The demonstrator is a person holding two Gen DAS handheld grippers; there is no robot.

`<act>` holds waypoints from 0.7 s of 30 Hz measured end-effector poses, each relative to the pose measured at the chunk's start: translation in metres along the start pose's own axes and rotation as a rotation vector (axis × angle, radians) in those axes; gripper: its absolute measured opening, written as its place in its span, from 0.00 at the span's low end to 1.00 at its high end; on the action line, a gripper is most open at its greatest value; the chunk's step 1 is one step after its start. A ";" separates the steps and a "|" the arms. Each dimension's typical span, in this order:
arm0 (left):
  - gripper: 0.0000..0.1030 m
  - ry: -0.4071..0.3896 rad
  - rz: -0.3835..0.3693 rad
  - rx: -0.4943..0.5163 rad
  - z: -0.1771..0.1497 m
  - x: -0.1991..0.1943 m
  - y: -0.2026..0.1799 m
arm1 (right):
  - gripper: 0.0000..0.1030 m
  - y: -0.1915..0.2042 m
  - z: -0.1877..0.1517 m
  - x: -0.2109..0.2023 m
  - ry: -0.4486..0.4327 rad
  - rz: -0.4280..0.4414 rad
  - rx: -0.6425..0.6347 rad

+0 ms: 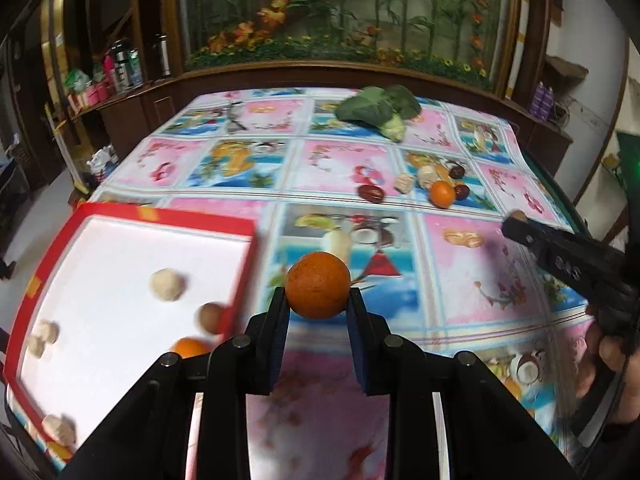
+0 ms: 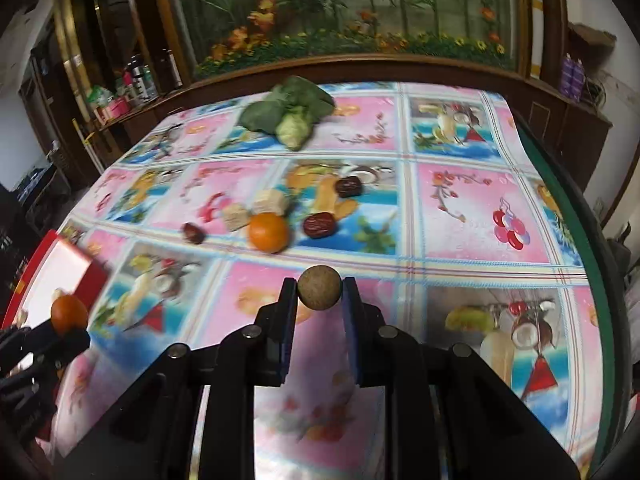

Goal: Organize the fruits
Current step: 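Carry the brown fruit with the right gripper into the tray while the left drops the orange there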

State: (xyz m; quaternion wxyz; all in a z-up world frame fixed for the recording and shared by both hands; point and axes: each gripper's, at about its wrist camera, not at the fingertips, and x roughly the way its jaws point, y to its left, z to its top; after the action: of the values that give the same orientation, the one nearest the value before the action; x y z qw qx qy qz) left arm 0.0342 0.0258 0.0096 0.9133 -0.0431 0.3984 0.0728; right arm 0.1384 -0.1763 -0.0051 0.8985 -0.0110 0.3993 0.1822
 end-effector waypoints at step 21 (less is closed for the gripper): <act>0.27 -0.050 0.062 -0.164 -0.030 -0.047 0.104 | 0.23 0.118 -0.049 -0.084 -0.066 0.092 -0.154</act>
State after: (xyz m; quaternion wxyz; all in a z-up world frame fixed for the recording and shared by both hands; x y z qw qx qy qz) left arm -0.0359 0.1193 0.0215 0.9137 -0.1036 0.3692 0.1344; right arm 0.0122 -0.1012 0.0372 0.8983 -0.0558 0.3541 0.2539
